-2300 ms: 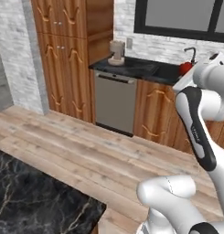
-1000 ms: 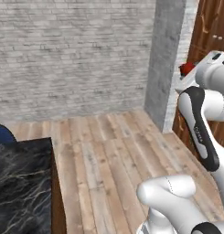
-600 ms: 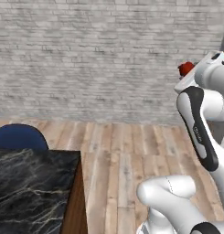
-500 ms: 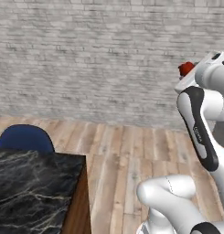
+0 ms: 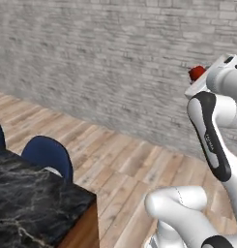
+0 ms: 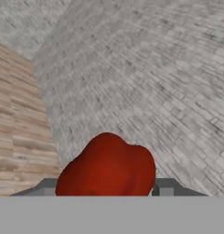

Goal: Take the cheese, chicken drumstick, and bell pepper from the fridge and place them on the plate on the dining counter to create an appetizer plate.

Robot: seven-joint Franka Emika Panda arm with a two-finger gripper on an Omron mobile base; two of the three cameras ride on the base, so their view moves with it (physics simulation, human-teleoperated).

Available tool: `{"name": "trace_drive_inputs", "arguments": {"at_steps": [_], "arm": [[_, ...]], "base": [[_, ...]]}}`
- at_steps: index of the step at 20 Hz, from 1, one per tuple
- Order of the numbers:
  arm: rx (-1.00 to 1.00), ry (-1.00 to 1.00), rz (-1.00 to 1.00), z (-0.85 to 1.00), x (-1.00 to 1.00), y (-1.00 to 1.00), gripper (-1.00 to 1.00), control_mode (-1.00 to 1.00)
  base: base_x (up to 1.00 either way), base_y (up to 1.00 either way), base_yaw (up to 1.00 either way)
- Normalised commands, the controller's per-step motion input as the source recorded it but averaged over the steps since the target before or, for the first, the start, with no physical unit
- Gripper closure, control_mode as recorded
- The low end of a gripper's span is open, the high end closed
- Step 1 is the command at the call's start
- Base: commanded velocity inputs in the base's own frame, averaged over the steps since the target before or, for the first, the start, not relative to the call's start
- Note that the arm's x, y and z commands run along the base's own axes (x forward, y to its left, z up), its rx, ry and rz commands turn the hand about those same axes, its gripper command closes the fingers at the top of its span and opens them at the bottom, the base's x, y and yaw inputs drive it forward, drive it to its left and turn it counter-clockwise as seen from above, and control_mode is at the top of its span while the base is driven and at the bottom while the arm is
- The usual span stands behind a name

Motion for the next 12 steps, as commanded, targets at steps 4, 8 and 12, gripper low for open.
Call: {"name": "trace_drive_inputs", "arguments": {"at_steps": [4,8,12], "arm": [[0.00,0.00,0.00,0.00,0.00,0.00,1.00,1.00],[0.00,0.00,0.00,0.00,0.00,0.00,1.00,1.00],[0.00,0.00,0.00,0.00,0.00,0.00,1.00,1.00]], "base": [[1.00,-0.52,0.63],[1.00,-0.51,0.64],[1.00,-0.48,0.65]]}}
